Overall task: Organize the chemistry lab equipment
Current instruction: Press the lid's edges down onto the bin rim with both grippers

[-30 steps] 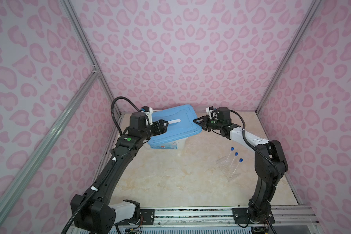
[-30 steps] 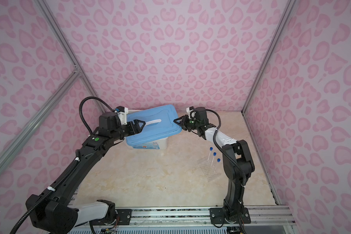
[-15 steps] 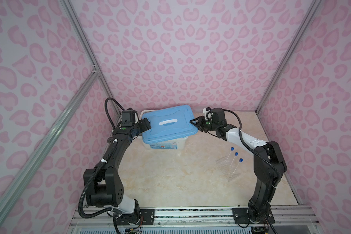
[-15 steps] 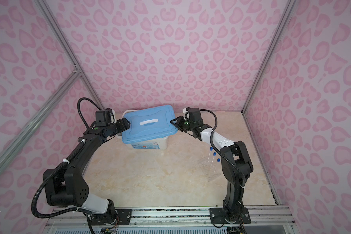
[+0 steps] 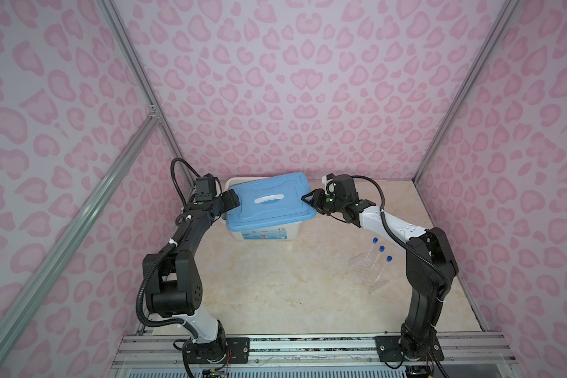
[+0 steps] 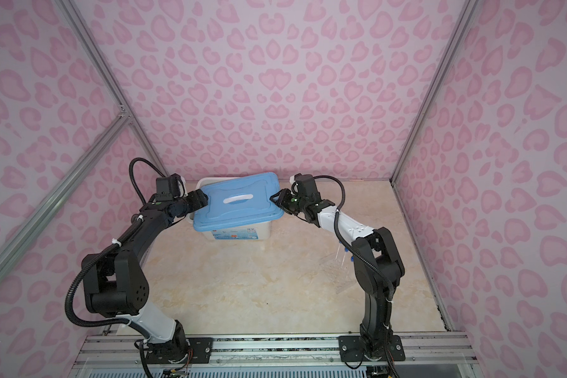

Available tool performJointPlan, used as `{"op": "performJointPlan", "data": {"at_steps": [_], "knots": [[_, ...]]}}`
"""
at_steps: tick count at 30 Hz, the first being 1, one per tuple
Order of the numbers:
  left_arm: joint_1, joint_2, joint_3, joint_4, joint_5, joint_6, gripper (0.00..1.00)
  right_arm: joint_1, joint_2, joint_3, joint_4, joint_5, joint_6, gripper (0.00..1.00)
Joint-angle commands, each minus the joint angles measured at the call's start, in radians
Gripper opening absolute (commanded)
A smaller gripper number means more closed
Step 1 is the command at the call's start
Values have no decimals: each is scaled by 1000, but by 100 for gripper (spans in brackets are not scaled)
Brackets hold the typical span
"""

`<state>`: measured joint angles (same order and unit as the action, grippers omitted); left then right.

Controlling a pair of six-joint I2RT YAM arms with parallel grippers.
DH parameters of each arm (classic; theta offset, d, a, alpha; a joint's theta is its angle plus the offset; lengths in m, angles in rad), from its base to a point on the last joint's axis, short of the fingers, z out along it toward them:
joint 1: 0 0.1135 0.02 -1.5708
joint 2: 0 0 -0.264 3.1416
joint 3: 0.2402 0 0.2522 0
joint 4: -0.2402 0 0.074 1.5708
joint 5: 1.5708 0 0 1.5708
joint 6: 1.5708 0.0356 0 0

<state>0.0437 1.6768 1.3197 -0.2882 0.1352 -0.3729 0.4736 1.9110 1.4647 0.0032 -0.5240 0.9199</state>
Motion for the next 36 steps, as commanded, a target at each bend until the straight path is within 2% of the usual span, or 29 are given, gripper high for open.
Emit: {"op": "performJointPlan", "data": {"at_steps": [1, 4, 11, 16, 25, 29, 32, 36], "knots": [[1, 17, 19, -18, 12, 2, 81, 3, 20, 4, -25, 4, -29, 46], [5, 15, 19, -7, 31, -5, 84, 4, 28, 6, -26, 5, -36, 49], [8, -2, -3, 13, 98, -51, 83, 9, 50, 72, -97, 46, -104, 47], [12, -47, -1, 12, 121, -75, 90, 14, 50, 32, 7, 36, -67, 47], [71, -22, -5, 49, 255, -146, 90, 23, 90, 65, -19, 91, -87, 49], [71, 3, 12, 40, 252, -135, 85, 27, 111, 101, -42, 98, -88, 52], [71, 14, 19, 20, 249, -122, 80, 30, 120, 126, -75, 112, -97, 59], [70, 17, 18, -26, 162, -81, 72, 36, 120, 166, -145, 170, -150, 62]]}}
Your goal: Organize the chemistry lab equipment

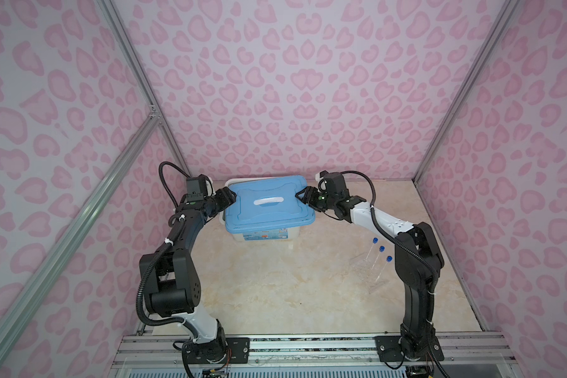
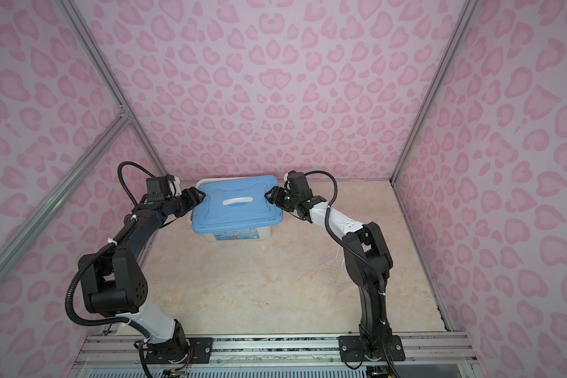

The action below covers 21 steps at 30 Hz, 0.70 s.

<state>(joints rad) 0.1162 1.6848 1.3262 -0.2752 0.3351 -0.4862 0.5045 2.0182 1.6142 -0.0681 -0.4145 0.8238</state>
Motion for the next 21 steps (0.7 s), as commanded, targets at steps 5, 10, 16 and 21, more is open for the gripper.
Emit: {"op": "performJointPlan", "data": {"at_steps": [5, 10, 16, 21], "knots": [[-4, 4, 13, -48, -59, 46, 73, 12, 38, 91, -181, 78, -108, 71], [-1, 11, 49, -20, -5, 10, 82, 42, 71, 169, -237, 87, -118, 78], [-1, 17, 56, -19, 48, -4, 82, 69, 92, 232, -262, 131, -131, 80], [0, 29, 54, -30, 50, -2, 82, 72, 121, 257, -284, 147, -137, 81]]}}
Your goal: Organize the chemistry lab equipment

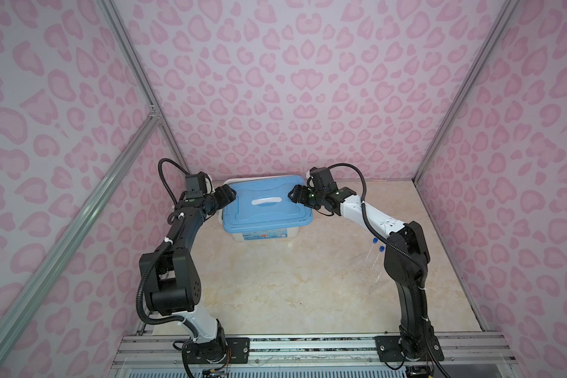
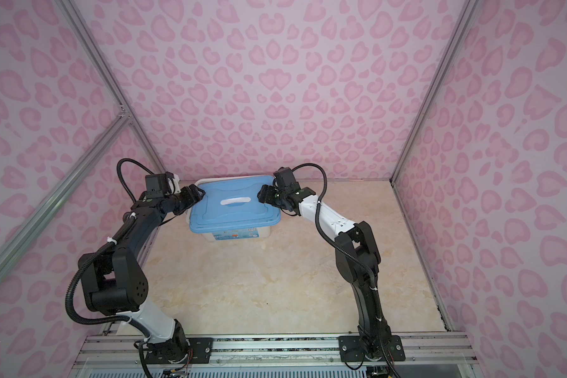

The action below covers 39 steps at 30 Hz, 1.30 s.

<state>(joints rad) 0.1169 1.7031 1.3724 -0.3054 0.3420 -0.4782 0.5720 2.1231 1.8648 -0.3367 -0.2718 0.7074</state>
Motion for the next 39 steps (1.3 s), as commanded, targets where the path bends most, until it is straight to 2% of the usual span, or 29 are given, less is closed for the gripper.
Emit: {"op": "performJointPlan", "data": {"at_steps": [1, 3, 5, 12, 15, 18, 24, 30, 37, 39], "knots": [[-1, 13, 7, -1, 35, -8, 81, 5, 15, 7, -27, 8, -30, 82], [-1, 8, 2, -9, 18, 3, 79, -5, 8, 5, -50, 2, -50, 87], [-1, 7, 6, -22, -9, 12, 77, -28, 4, 9, -63, -55, -48, 91], [-1, 3, 4, -30, -13, 16, 74, -44, -29, 26, -122, -122, -105, 91], [-1, 6, 4, -29, -6, 14, 74, -67, -48, -21, -95, -179, -80, 90], [-1, 4, 1, -29, -9, 9, 74, -98, -91, -105, -33, -245, -57, 83], [-1, 12, 2, -24, 11, -3, 74, -126, -178, -210, 21, -297, -65, 73], [0, 10, 0, -27, 8, -5, 73, -114, -170, -237, 45, -327, -58, 52], [0, 13, 14, -38, 28, -14, 73, -86, -144, -173, 29, -298, -65, 44], [0, 10, 14, -38, 28, -14, 73, -83, -144, -170, 38, -292, -58, 38]]}}
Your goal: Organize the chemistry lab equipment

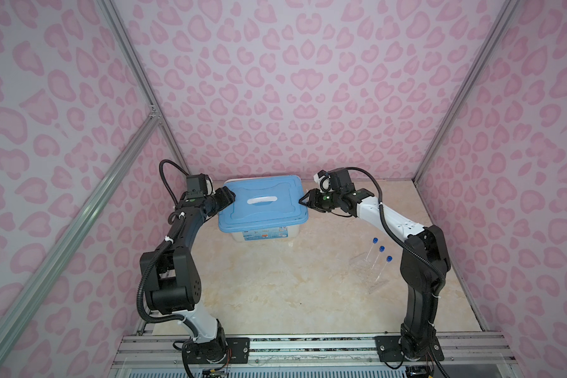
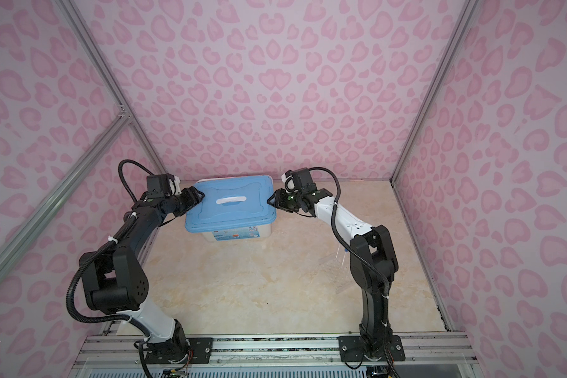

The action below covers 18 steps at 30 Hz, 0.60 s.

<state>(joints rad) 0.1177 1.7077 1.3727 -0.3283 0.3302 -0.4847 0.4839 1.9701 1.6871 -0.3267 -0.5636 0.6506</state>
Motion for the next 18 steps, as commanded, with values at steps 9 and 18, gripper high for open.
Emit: {"op": "performJointPlan", "data": {"at_steps": [9, 18], "knots": [[0, 81, 105, -77, 21, 15, 68, 5, 85, 108, -108, 94, -64, 44], [2, 180, 206, -129, -40, 32, 59, 34, 159, 242, -205, 149, -118, 42]]}}
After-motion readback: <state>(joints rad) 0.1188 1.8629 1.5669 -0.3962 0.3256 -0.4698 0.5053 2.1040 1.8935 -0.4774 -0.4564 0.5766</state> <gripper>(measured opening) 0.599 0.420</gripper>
